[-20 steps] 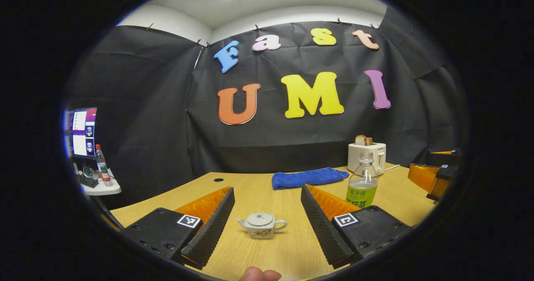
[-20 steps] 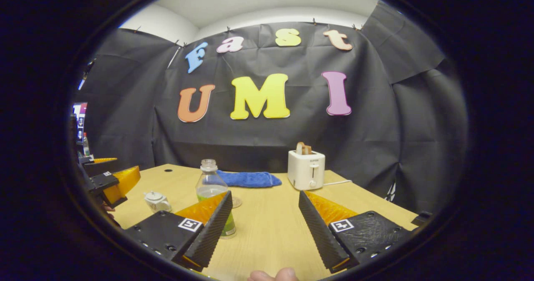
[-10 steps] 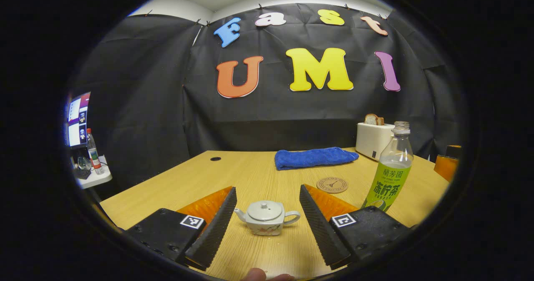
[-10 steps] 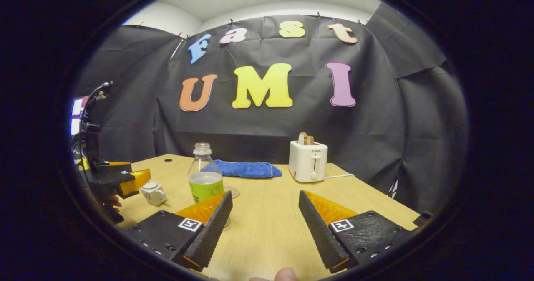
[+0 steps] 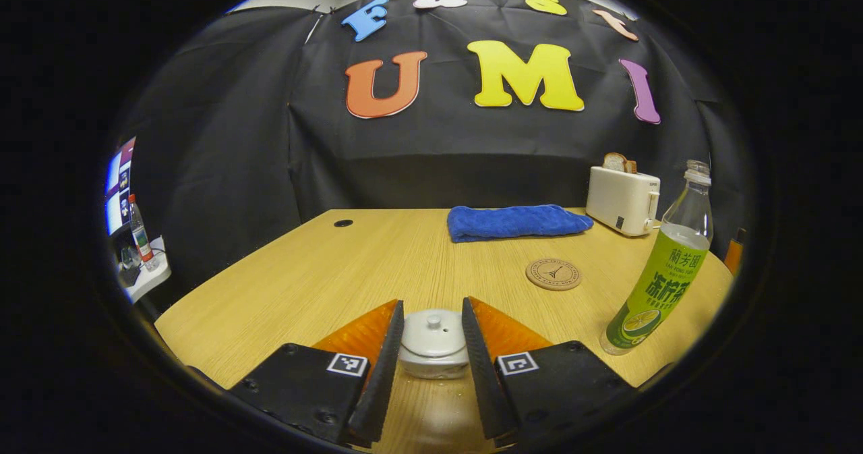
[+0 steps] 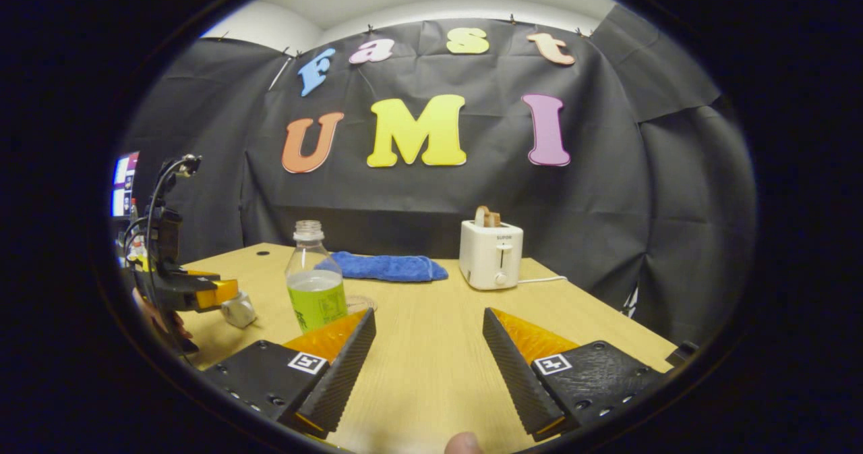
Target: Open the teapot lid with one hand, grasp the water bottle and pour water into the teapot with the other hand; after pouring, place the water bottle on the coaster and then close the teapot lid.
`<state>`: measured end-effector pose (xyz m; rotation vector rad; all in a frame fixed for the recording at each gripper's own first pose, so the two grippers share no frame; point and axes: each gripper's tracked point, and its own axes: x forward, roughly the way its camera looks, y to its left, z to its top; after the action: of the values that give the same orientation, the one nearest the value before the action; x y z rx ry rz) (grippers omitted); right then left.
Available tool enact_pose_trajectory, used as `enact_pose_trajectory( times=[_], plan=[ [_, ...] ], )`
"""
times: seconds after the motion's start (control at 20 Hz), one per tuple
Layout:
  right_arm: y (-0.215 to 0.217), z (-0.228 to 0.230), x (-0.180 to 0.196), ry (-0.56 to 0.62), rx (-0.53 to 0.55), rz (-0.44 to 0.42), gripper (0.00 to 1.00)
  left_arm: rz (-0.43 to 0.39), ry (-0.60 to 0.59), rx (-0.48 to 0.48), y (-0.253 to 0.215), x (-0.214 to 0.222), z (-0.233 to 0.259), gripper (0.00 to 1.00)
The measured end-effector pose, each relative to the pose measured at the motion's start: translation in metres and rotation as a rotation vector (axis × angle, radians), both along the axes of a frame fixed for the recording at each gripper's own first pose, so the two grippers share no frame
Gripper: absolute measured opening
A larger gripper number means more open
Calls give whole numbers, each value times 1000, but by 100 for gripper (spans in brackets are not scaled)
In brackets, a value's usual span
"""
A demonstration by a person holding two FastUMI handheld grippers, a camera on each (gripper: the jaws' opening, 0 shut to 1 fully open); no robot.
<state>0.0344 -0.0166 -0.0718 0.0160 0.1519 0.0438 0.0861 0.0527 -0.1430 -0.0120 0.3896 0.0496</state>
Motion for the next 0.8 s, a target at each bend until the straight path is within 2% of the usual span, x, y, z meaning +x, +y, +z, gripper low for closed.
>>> enact_pose_trajectory(
  times=[0.05, 0.1, 0.15, 0.3, 0.4, 0.45, 0.5, 0.55, 0.8],
  plan=[
    [2, 0, 2, 4, -3, 4, 95, 5, 0, 5, 1, 0, 0, 53],
    [5, -2, 2, 7, -6, 9, 95, 8, 0, 9, 1, 3, -1, 43],
    [8, -2, 2, 8, -10, 15, 95, 11, 0, 19, 1, 2, -1, 41],
    [19, -4, 4, 9, -17, 43, 95, 13, -3, 33, -2, 6, 2, 14],
    [27, -5, 3, 8, -14, 70, 95, 9, -13, 23, -2, 7, 4, 6],
    [31, -5, 2, 8, -11, 86, 98, 6, -22, 12, -1, 7, 5, 5],
    [35, -4, 1, 7, -5, 106, 95, 5, -35, 4, 1, 7, 9, 3],
    [39, -3, 1, 3, 3, 125, 98, 10, -48, 0, 4, 6, 14, 3],
    [65, -2, -6, -21, 26, 192, 95, -17, -115, -44, 5, -7, 46, 3]
  ],
)
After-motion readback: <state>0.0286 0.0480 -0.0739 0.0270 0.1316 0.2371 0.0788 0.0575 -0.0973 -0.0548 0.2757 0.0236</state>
